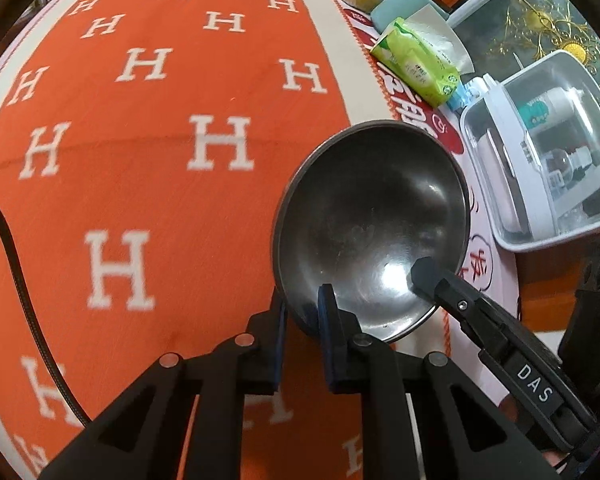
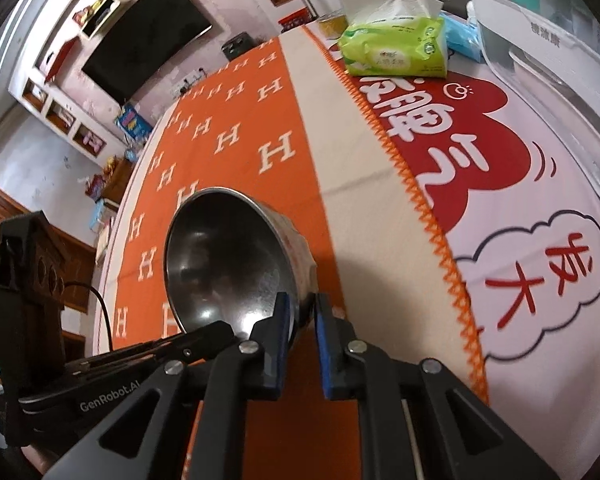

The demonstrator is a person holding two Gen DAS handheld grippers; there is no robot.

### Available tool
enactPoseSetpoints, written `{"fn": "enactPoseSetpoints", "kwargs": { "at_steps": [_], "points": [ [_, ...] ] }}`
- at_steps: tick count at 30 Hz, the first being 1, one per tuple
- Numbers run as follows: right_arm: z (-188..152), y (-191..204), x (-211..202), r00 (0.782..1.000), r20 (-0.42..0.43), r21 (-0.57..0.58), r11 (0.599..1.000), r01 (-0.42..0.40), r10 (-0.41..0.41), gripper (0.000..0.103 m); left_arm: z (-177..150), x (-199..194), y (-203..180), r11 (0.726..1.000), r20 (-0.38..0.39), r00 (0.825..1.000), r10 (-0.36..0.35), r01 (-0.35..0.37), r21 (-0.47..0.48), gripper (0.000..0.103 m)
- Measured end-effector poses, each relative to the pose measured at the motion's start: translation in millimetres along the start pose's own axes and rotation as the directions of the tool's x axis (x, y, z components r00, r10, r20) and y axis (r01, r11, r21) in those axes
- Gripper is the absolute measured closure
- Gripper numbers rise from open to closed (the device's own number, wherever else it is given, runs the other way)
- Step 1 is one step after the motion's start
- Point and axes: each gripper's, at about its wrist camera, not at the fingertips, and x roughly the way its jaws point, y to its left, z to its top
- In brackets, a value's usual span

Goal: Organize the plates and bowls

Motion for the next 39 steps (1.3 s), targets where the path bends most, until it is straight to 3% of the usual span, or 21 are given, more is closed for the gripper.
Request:
{"fn": "enactPoseSetpoints", "kwargs": {
  "at_steps": [10, 17, 29, 39],
  "points": [
    [-39, 45, -29, 0.998, -0.055, -0.103, 0.994, 0.024, -0.029, 0.091, -50, -47, 28, 0.999, -0.022, 1.000, -0.013, 0.012, -0.047, 0.089],
    [-75, 73, -65, 0.996, -0.053, -0.177, 0.982, 0.061, -0.071, 0.090, -95, -84, 34, 0.999, -0.009, 0.999, -0.030, 0.030, -0.023, 0.089],
    [-130, 76, -129, 0.992, 0.015, -0.120, 0.984, 0.128, -0.128, 0.090, -149, -116, 13, 0.992, -0.030, 0.995, -0.093, 0.095, 0.079, 0.089],
    [-170, 60, -175, 0.976, 0.086, -0.036, 0.979, 0.203, -0.199, 0.090, -184, -127, -26, 0.962, -0.078, 0.987, -0.140, 0.154, 0.227, 0.088]
  ]
}}
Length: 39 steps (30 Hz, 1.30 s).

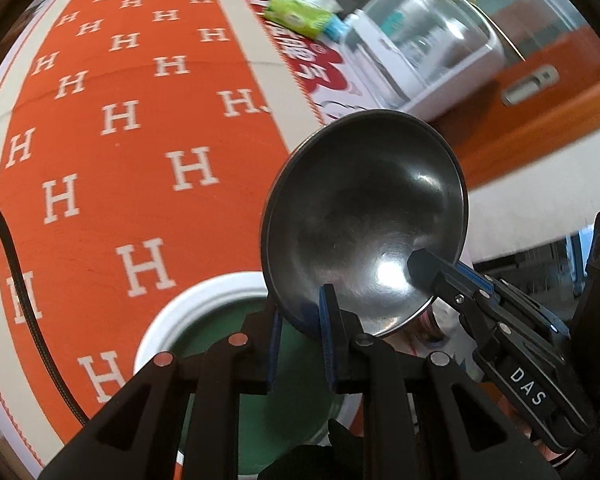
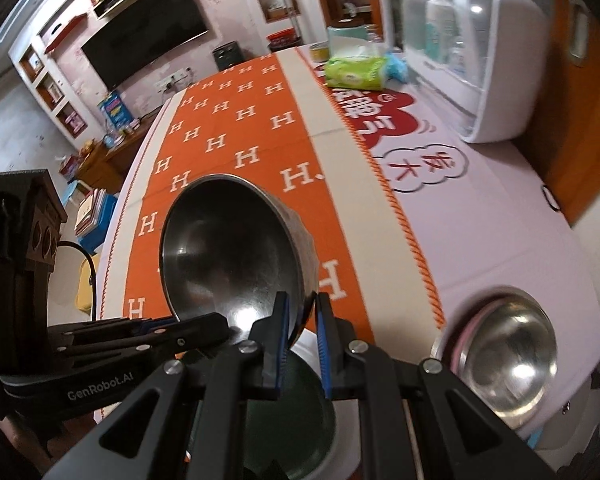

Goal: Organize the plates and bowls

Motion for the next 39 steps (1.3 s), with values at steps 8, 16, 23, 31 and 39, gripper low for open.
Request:
{"fn": "enactPoseSetpoints", "kwargs": {
  "at_steps": [8, 16, 23, 31, 39],
  "points": [
    [-24, -28, -28, 0.999, 0.036, 0.080, 0.997, 0.018, -0.021, 0.090, -21, 2, -43, 0.994, -0.030, 1.000, -0.008, 0.011, 0.112, 0.085],
    [-41, -55, -45, 0.999, 0.035, 0.094, 0.995, 0.015, -0.018, 0.090, -34, 9, -76, 0.989, -0.047, 0.999, 0.002, 0.005, 0.148, 0.085],
    [-53, -89, -63, 1.000, 0.016, 0.121, 0.993, 0.014, -0.016, 0.090, -45, 23, -111, 0.984, -0.072, 0.997, 0.002, 0.010, 0.176, 0.085],
    [-60, -128, -69, 0.999, -0.037, 0.126, 0.992, 0.018, -0.013, 0.090, -53, 50, -147, 0.984, -0.116, 0.993, 0.016, 0.005, 0.179, 0.085],
    [-62, -163, -65, 0.994, -0.105, 0.125, 0.992, 0.021, -0.008, 0.090, -58, 74, -174, 0.987, -0.160, 0.987, 0.025, 0.001, 0.158, 0.084]
  ]
}}
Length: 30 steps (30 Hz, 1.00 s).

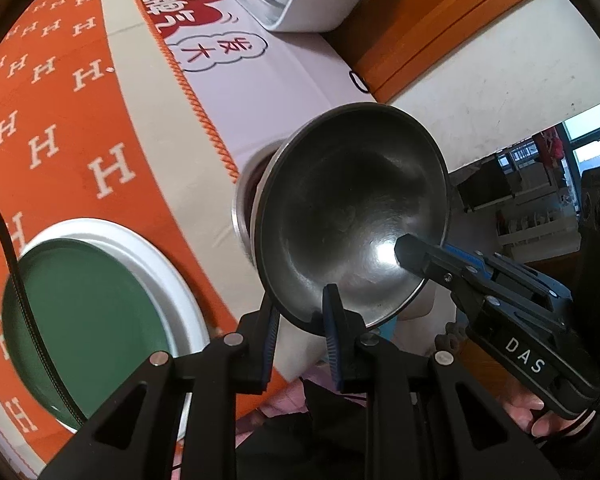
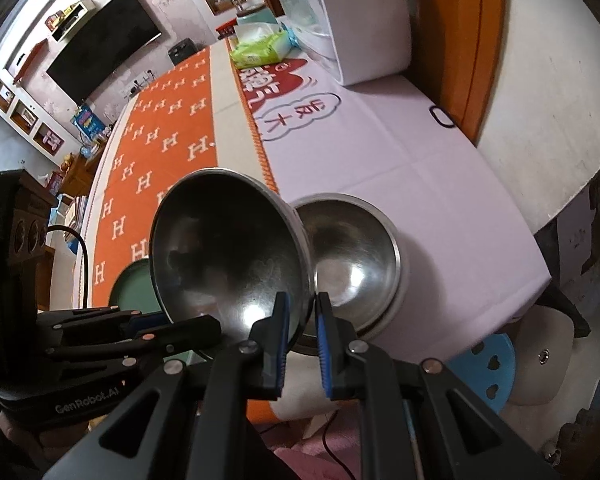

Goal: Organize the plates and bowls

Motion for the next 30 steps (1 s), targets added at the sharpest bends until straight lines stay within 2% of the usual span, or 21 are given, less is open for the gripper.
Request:
{"fn": "enactPoseSetpoints", "kwargs": {
  "at_steps": [4, 17, 25, 30],
  "points": [
    [3, -19, 5, 0.999, -0.046, 0.007, 1.000, 0.001, 0.000, 0.090, 3, 13, -12, 1.000, -0.029, 1.000, -0.007, 0.007, -0.009, 0.083],
    [17, -55, 24, 0.987, -0.156, -0.043, 0.998, -0.040, 0.033, 0.090, 7, 41, -36, 0.993, -0.084, 0.995, 0.053, -0.061, -0.097, 0.081],
    [27, -63, 28, 0.984, -0.166, -0.087, 0.993, -0.077, 0.062, 0.088, 3, 34, -40, 0.982, -0.058, 0.992, 0.108, -0.116, -0.149, 0.078],
    [33, -66, 33, 0.979, -0.172, -0.091, 0.987, -0.129, 0.112, 0.087, -5, 23, -39, 0.971, -0.031, 0.988, 0.150, -0.153, -0.185, 0.078]
  ]
}}
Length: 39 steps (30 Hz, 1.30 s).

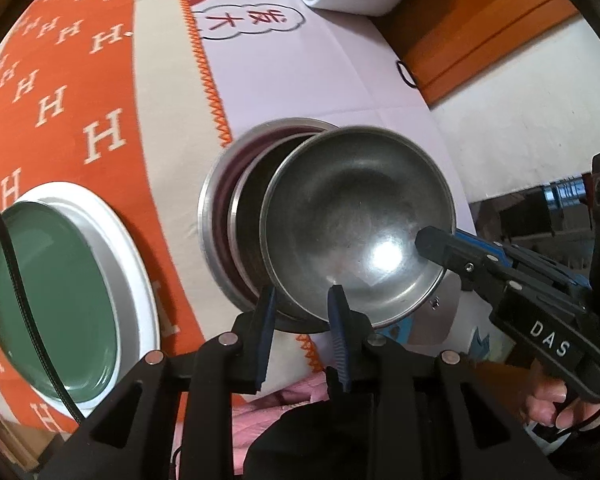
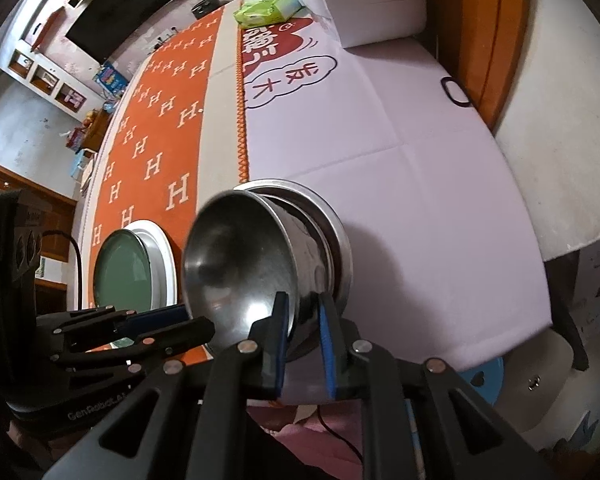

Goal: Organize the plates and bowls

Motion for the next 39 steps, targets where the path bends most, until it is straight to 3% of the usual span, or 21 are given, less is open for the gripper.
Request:
{"fn": "enactPoseSetpoints", "kwargs": {
  "at_steps": [11, 13, 15, 16, 21, 26, 39],
  "points": [
    [12, -11, 4, 0.999, 0.005, 0.017, 0.999, -0.047, 0.047, 0.086, -22, -17, 8, 0.993, 0.077, 0.997, 0.016, -0.007, -0.120, 0.072],
    [13, -14, 5, 0.998, 0.005, 0.030, 0.998, -0.059, 0.059, 0.086, -18, -16, 13, 0.991, 0.083, 0.996, 0.014, -0.003, -0.132, 0.068],
    [13, -18, 5, 0.998, 0.004, 0.043, 0.997, -0.062, 0.062, 0.086, -12, -14, 18, 0.990, 0.089, 0.996, 0.014, -0.002, -0.141, 0.052],
    [14, -20, 6, 0.998, 0.002, 0.050, 0.997, -0.064, 0.064, 0.086, -11, -14, 20, 0.989, 0.094, 0.995, 0.016, -0.002, -0.147, 0.050],
    [13, -29, 15, 0.995, -0.024, 0.086, 0.992, -0.090, 0.093, 0.069, -1, -1, 23, 0.986, 0.082, 0.996, 0.021, -0.006, -0.169, 0.044],
    [13, -37, 26, 0.991, -0.061, 0.115, 0.987, -0.110, 0.117, 0.064, 4, 13, 27, 0.982, 0.053, 0.999, 0.013, -0.003, -0.190, 0.043],
    [18, -46, 56, 0.972, -0.139, 0.156, 0.973, -0.170, 0.192, 0.064, 21, 45, 37, 0.974, -0.015, 1.000, -0.003, -0.001, -0.226, 0.043]
  ]
}}
